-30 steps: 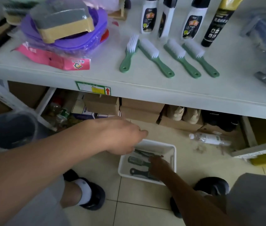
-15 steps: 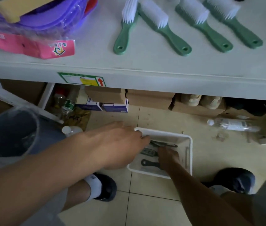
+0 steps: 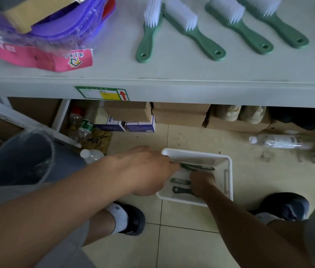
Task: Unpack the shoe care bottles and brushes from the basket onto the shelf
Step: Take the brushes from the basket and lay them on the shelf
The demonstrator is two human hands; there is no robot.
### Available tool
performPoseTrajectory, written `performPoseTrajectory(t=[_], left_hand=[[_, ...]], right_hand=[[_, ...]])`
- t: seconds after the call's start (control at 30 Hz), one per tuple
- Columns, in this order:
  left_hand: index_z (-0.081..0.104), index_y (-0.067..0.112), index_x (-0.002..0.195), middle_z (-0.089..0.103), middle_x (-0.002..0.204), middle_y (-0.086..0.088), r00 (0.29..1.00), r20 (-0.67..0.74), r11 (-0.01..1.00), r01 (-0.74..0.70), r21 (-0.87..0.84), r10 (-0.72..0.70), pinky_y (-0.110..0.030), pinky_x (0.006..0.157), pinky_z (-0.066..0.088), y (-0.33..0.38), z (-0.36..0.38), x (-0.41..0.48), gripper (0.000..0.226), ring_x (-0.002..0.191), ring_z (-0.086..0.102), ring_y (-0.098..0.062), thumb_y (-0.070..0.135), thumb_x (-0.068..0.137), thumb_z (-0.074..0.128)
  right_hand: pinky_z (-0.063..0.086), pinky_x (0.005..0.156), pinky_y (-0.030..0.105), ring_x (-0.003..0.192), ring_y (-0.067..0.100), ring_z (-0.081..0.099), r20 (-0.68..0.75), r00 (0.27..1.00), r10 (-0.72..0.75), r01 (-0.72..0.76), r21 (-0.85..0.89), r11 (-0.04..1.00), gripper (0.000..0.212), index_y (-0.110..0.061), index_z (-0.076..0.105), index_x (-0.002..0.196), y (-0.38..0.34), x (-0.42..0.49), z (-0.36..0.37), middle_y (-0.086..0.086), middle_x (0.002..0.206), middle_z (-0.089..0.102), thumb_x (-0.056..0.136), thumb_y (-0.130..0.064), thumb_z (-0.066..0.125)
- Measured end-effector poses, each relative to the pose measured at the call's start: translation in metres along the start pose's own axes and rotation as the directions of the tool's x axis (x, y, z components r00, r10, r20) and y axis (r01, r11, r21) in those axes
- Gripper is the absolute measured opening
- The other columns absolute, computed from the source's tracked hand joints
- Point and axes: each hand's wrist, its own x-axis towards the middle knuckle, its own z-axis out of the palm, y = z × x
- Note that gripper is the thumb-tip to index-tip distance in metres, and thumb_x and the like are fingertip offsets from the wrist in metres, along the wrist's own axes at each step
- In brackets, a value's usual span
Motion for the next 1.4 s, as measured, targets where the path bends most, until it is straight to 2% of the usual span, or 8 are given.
performPoseTrajectory(t=[0.17,0.33,0.5,0.67,0.8,1.03,1.17,1.4], left_hand=[[0.042,0.021,0.137,0.062,0.115,-0.004,0.994,0.105,1.000,0.025,-0.012,-0.023,-0.047,0.084,0.055,-0.005,-0.011,-0.001,0.040,0.098,0.063,-0.028,0.024,0.098,0.049],[0.052,0.017,0.134,0.063,0.115,-0.006,0.991,0.134,0.999,0.032,-0.039,-0.026,-0.040,0.076,0.054,-0.001,-0.022,-0.003,0.035,0.099,0.064,-0.027,0.022,0.099,0.052],[0.061,0.024,0.124,0.064,0.108,0.000,0.982,-0.175,0.982,-0.105,-0.158,0.077,-0.039,0.076,0.057,0.002,-0.036,-0.013,0.032,0.092,0.065,-0.021,0.016,0.093,0.058],[0.059,0.026,0.121,0.063,0.111,0.005,0.862,-0.506,0.972,-0.148,-0.182,0.036,-0.038,0.075,0.053,-0.006,-0.052,-0.023,0.030,0.095,0.063,-0.019,0.032,0.092,0.061],[0.061,0.030,0.129,0.064,0.117,0.013,0.805,-0.587,0.909,-0.173,-0.380,-0.093,-0.034,0.087,0.051,-0.017,-0.068,-0.028,0.034,0.099,0.061,-0.006,0.038,0.096,0.062],[0.064,0.035,0.122,0.063,0.100,0.023,0.589,-0.697,0.724,-0.256,-0.640,-0.409,-0.015,0.070,0.049,-0.026,-0.092,-0.030,0.028,0.086,0.063,-0.002,0.026,0.096,0.065],[0.051,0.040,0.131,0.061,0.100,0.022,0.542,-0.713,0.742,-0.224,-0.632,-0.444,-0.024,0.069,0.053,-0.024,-0.097,-0.031,0.037,0.084,0.062,-0.005,0.028,0.098,0.059],[0.049,0.034,0.133,0.065,0.101,0.016,0.576,-0.755,0.910,-0.046,-0.411,-0.312,-0.030,0.068,0.054,-0.017,-0.097,-0.028,0.036,0.068,0.059,-0.005,0.029,0.097,0.050]], right_hand=[[0.056,0.081,0.027,0.090,0.019,0.063,-0.079,0.984,-0.160,0.130,-0.294,0.947,0.011,-0.012,0.060,0.102,-0.006,-0.020,-0.024,0.004,0.104,0.065,0.094,-0.019,0.058],[0.053,0.079,0.033,0.095,0.021,0.066,-0.067,0.932,-0.357,0.298,-0.419,0.858,0.027,-0.014,0.065,0.112,-0.024,-0.065,-0.098,0.004,0.104,0.067,0.090,-0.029,0.061],[0.049,0.065,0.030,0.070,0.018,0.054,-0.022,0.890,-0.455,0.369,-0.549,0.750,0.012,-0.020,0.064,0.093,-0.034,-0.148,-0.198,-0.004,0.072,0.049,0.086,-0.029,0.060],[0.045,0.060,0.030,0.068,0.023,0.053,-0.141,0.852,-0.504,0.320,-0.622,0.715,0.008,-0.022,0.058,0.083,-0.006,-0.233,-0.272,-0.002,0.076,0.053,0.079,-0.026,0.052],[0.047,0.059,0.031,0.064,0.020,0.053,-0.265,0.823,-0.502,0.327,-0.502,0.801,0.018,-0.020,0.048,0.071,0.015,-0.256,-0.285,-0.004,0.072,0.052,0.075,-0.036,0.056],[0.038,0.051,0.037,0.054,0.014,0.035,-0.572,0.619,-0.539,0.432,-0.325,0.841,0.031,-0.018,0.034,0.066,0.033,-0.260,-0.326,0.000,0.060,0.041,0.073,-0.035,0.059],[0.032,0.049,0.030,0.049,0.010,0.030,-0.735,0.578,-0.354,0.430,-0.095,0.898,0.034,-0.017,0.040,0.069,0.070,-0.255,-0.347,0.002,0.056,0.045,0.080,-0.029,0.070],[0.054,0.059,0.035,0.058,0.014,0.065,-0.763,0.641,0.089,0.389,0.422,0.819,0.014,-0.013,0.059,0.084,0.106,-0.220,-0.365,-0.002,0.069,0.075,0.090,-0.018,0.071]])
